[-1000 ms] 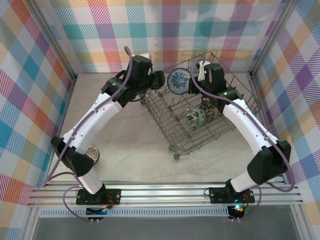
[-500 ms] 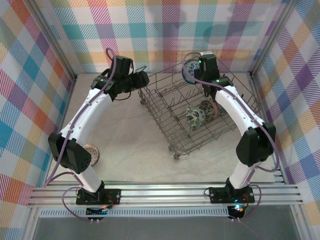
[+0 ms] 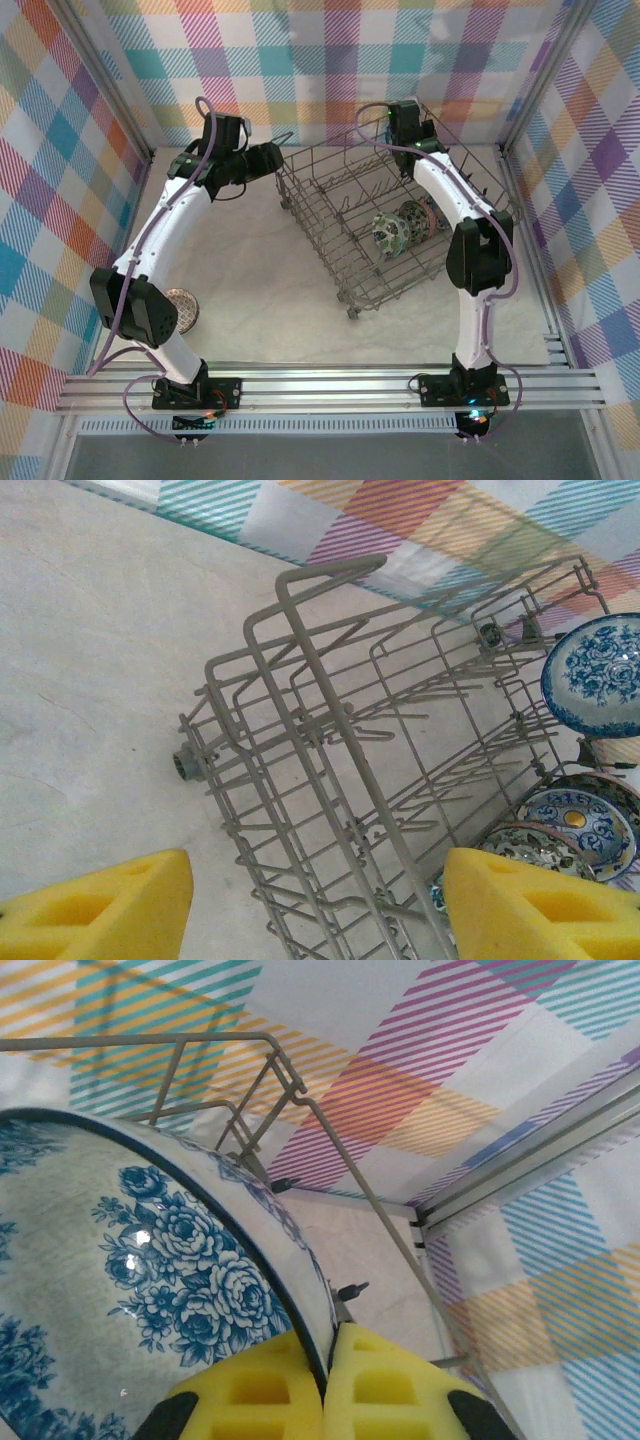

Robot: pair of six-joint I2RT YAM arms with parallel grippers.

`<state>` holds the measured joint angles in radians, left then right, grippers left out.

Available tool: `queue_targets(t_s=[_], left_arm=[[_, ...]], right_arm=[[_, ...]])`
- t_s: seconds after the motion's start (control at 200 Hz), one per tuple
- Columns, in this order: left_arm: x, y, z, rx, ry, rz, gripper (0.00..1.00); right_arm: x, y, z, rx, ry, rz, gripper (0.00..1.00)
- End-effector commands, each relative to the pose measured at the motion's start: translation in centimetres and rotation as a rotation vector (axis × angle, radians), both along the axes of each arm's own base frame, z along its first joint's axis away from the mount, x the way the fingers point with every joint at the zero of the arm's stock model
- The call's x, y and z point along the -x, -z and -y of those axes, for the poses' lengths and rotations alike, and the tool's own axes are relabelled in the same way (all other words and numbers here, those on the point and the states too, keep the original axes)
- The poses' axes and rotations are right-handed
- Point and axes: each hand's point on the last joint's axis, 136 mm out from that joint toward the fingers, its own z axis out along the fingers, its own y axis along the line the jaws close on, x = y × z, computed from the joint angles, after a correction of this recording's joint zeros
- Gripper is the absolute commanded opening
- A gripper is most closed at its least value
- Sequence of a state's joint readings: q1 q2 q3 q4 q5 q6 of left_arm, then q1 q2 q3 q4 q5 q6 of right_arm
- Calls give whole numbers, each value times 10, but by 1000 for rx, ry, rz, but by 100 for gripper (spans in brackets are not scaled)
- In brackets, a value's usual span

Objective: Load the bowls into the dish rack

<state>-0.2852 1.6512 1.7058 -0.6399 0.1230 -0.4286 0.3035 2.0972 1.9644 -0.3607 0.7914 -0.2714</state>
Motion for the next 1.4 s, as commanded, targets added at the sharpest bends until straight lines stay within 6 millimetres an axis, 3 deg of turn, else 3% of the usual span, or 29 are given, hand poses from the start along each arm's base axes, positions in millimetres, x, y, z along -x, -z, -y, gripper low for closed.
queue_targets(t_s=[0.0, 0.275, 0.515, 0.98, 1.395], left_arm=[[-1, -20, -12, -12, -4, 82, 67], [-17, -15, -25, -11, -41, 83, 67], [-33, -12, -23, 5, -26, 85, 67], [-50, -1, -23, 32, -20, 78, 67], [-55, 1, -20, 46, -15, 73, 67]], right_arm=[[-18, -46, 18, 79, 56, 136, 0], [-32, -41, 42, 171, 99, 120, 0], [-38, -38, 60, 227, 118, 106, 0], [-48, -23, 63, 312, 114, 63, 0], [-44, -31, 50, 318, 97, 78, 0]])
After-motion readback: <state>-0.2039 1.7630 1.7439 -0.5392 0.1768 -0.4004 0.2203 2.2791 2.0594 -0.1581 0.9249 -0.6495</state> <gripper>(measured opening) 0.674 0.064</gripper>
